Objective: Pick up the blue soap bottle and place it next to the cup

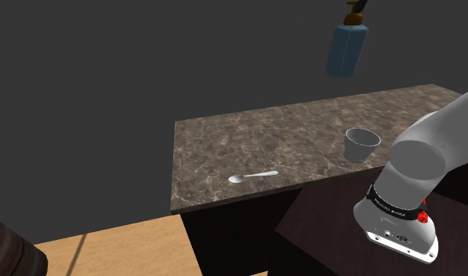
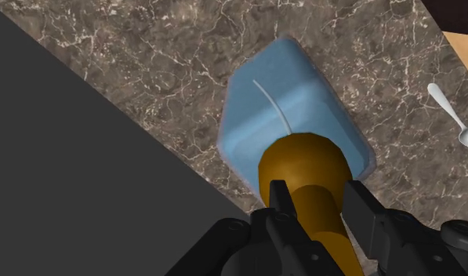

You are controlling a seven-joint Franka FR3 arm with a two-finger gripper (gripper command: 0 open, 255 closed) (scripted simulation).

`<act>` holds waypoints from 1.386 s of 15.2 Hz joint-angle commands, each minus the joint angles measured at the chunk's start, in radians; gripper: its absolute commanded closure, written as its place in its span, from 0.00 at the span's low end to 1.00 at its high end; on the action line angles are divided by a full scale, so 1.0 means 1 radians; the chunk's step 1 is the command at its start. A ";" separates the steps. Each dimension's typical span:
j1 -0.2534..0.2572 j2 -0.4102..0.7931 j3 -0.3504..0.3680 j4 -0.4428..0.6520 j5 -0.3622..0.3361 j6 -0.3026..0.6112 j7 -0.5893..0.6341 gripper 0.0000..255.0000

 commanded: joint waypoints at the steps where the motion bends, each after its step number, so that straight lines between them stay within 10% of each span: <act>1: -0.008 0.007 -0.036 0.041 -0.005 -0.035 -0.046 1.00; 4: -0.020 0.025 -0.107 0.115 -0.011 -0.091 -0.134 1.00; 21: -0.056 -0.099 -0.089 -0.228 -0.061 0.136 -0.120 1.00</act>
